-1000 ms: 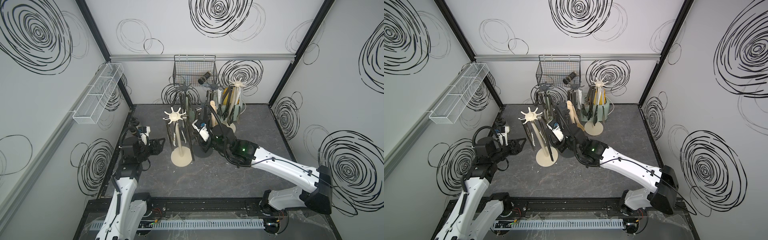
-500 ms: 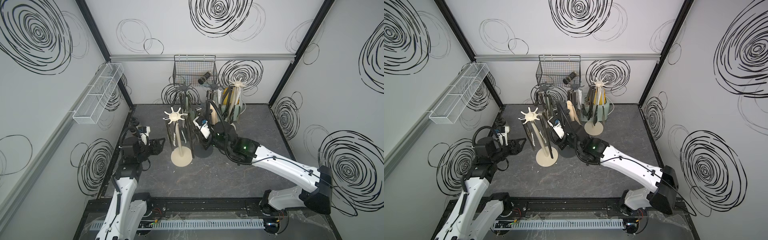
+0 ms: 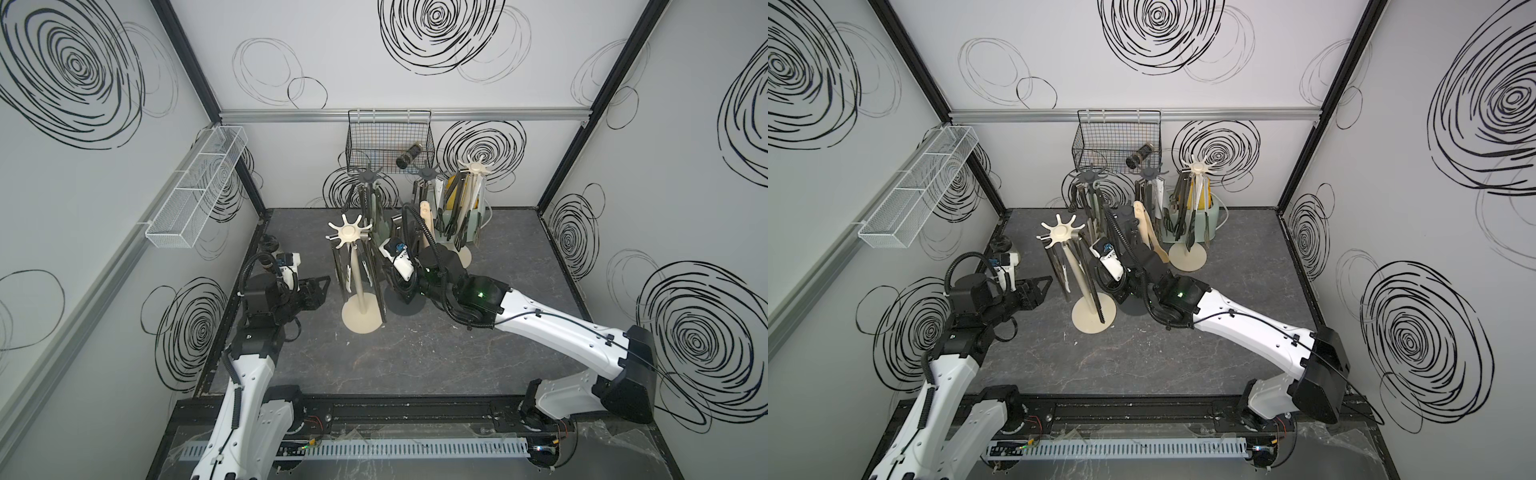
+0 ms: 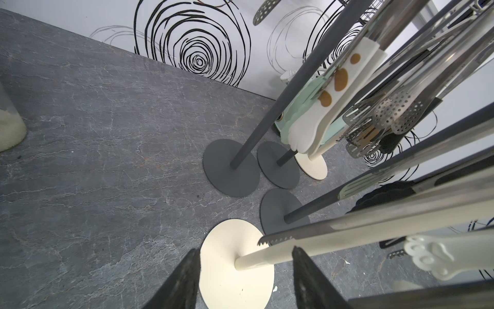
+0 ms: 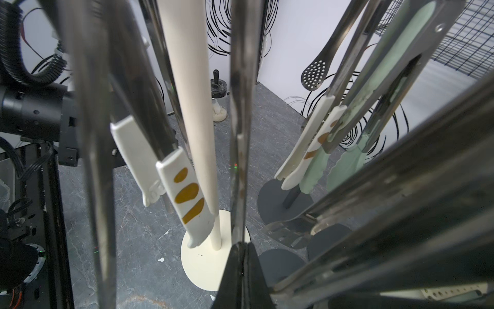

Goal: Hang food tongs on kitchen utensil racks
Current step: Hang the food tongs on the rack.

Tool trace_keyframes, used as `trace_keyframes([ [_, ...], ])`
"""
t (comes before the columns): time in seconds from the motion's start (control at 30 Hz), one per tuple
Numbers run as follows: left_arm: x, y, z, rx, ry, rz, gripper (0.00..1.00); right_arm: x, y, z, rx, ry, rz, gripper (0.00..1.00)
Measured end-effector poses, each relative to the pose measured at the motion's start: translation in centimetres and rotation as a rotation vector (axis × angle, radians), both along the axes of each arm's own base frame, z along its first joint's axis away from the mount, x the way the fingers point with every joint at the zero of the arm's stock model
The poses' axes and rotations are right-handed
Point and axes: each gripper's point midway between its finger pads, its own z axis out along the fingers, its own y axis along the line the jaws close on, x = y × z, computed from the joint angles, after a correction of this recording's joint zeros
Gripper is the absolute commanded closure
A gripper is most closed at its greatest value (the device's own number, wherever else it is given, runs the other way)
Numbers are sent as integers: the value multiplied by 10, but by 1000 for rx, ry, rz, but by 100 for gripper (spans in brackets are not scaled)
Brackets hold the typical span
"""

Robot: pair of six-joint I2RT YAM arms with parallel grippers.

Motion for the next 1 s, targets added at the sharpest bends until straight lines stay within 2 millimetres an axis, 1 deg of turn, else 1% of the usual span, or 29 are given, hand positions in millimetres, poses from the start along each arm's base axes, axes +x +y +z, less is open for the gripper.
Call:
trace_keyframes([
  [0.13,0,0,0,0,0,0,41,2,3,-9,-15,13,1,100],
  [0.37,0,0,0,0,0,0,41,2,4,-10,-9,24,-4,100],
  [0.4,0,0,0,0,0,0,41,2,4,-10,-8,26,-5,99],
  [0.47,0,0,0,0,0,0,41,2,4,-11,-6,29,-9,93],
  [0.63,0,0,0,0,0,0,41,4,4,-15,-7,43,-20,84],
  [0.73,0,0,0,0,0,0,41,5,5,-19,-14,47,-24,82],
  [0.9,0,0,0,0,0,0,41,5,4,-19,-14,47,-29,81],
  [1.0,0,0,0,0,0,0,41,5,4,-19,-12,52,-31,77],
])
